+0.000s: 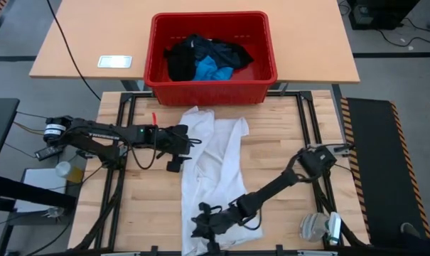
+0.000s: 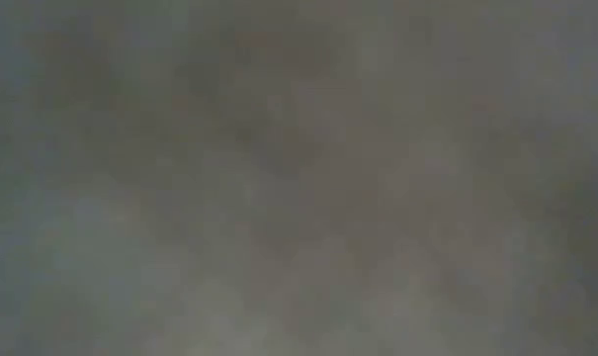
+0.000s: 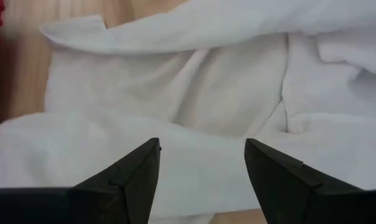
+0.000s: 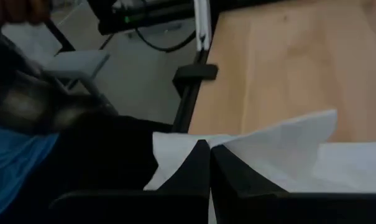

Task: Fold laundry
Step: Fold the white polo

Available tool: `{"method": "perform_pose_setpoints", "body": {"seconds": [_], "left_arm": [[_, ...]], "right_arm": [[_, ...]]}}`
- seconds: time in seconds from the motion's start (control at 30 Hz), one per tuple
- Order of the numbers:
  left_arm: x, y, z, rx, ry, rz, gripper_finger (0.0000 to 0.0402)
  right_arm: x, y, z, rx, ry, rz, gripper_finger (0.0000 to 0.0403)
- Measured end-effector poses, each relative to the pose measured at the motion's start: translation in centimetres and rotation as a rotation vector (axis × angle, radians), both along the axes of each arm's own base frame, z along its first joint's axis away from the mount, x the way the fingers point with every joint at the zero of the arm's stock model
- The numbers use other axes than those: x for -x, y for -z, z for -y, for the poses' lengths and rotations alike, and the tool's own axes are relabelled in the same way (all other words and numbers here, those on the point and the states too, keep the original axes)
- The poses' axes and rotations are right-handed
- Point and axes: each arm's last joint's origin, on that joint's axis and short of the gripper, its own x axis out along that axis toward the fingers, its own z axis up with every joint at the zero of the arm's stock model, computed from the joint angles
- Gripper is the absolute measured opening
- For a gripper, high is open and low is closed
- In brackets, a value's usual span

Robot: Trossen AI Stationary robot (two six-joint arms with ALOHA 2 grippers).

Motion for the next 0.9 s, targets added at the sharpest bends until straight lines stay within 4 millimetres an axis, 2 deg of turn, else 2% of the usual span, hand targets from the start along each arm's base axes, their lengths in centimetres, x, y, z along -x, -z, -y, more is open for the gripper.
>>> {"method": "perform_pose_setpoints", "body": {"seconds": [0.1,0.2,0.37,0.5,0.57,0.63,0.8,0.9], "left_arm": [[0.0,0.0,0.0,-0.003,0.004,0.001,0.0237],[0.0,0.0,0.1,0.005,-0.001,0.006,0.0237],[0.0,0.0,0.6,0.029,0.022,0.002,0.0237],[0.0,-0.3,1.5,0.037,0.069,0.017,0.0237],[0.0,-0.3,1.8,0.039,0.083,0.017,0.0237],[0.1,-0.2,1.9,0.037,0.085,0.014,0.0237],[0.2,0.0,1.7,0.036,0.078,-0.015,0.0237],[0.3,0.0,1.8,0.028,0.088,-0.021,0.0237]], "right_arm": [[-0.4,0.5,0.0,0.006,-0.059,-0.010,0.0043],[-0.6,-0.9,0.5,-0.016,-0.071,-0.002,0.0107],[0.8,-5.0,1.5,0.000,-0.067,-0.058,0.0227],[3.1,-8.9,1.4,0.073,0.019,-0.046,0.0287],[3.2,-9.3,0.7,0.087,0.040,0.016,0.0303],[3.0,-8.8,0.4,0.057,-0.020,0.013,0.0311],[2.4,-8.1,0.1,-0.025,-0.081,0.006,0.0312],[2.8,-7.1,0.1,-0.015,-0.089,-0.084,0.0311]]}}
